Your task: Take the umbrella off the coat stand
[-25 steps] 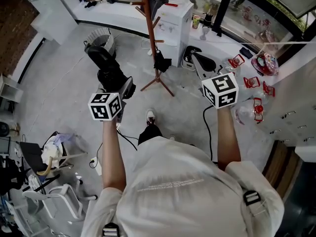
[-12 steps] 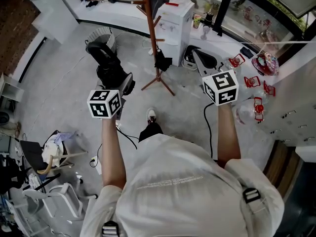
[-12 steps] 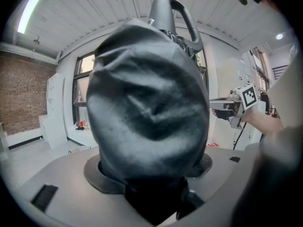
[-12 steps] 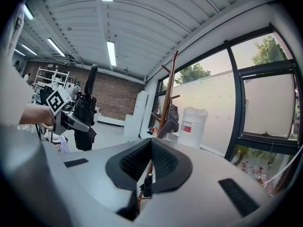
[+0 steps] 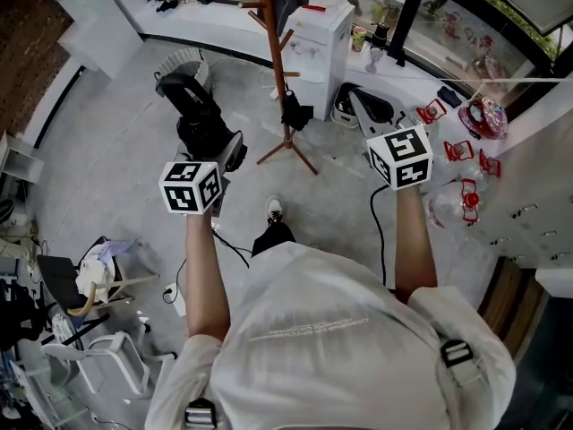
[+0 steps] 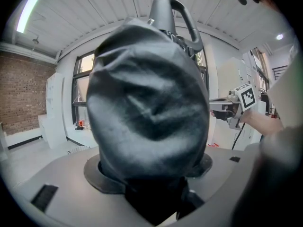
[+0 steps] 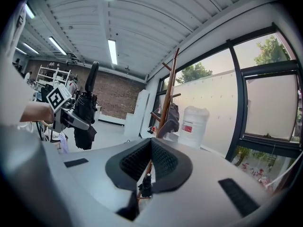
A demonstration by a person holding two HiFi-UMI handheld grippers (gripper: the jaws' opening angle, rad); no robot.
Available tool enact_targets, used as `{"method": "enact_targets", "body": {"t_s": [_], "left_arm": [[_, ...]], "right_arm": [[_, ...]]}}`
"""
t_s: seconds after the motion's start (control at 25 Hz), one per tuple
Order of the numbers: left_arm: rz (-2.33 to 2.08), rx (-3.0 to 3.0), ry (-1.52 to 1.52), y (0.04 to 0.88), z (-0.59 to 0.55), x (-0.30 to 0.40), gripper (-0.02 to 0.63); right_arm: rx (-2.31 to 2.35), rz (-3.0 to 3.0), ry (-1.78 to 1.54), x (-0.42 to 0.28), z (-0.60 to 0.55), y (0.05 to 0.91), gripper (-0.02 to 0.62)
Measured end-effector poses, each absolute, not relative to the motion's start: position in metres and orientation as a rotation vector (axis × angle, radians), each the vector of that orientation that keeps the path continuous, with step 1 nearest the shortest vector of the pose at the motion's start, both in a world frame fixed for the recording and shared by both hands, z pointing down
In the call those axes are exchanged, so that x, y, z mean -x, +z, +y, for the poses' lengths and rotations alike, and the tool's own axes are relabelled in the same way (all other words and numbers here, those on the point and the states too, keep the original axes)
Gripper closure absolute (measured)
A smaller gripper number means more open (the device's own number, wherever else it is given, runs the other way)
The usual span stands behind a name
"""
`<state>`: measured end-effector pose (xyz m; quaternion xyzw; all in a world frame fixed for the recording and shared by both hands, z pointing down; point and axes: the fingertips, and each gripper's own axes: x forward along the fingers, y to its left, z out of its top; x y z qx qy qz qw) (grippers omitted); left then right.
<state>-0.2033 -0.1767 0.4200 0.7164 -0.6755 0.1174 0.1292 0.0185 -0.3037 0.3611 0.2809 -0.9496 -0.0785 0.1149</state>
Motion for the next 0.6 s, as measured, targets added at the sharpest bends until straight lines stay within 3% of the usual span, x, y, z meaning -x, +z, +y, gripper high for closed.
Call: {"method": "enact_targets", "body": {"t_s": [0.6], "left_arm": [[-1.962,-2.011,0.375,0.436,-0.189,0.223,0.288]], "right_arm": [[-0.796,-2.784,-0.225,-0.002,-0.322,0.368,0.578]]}}
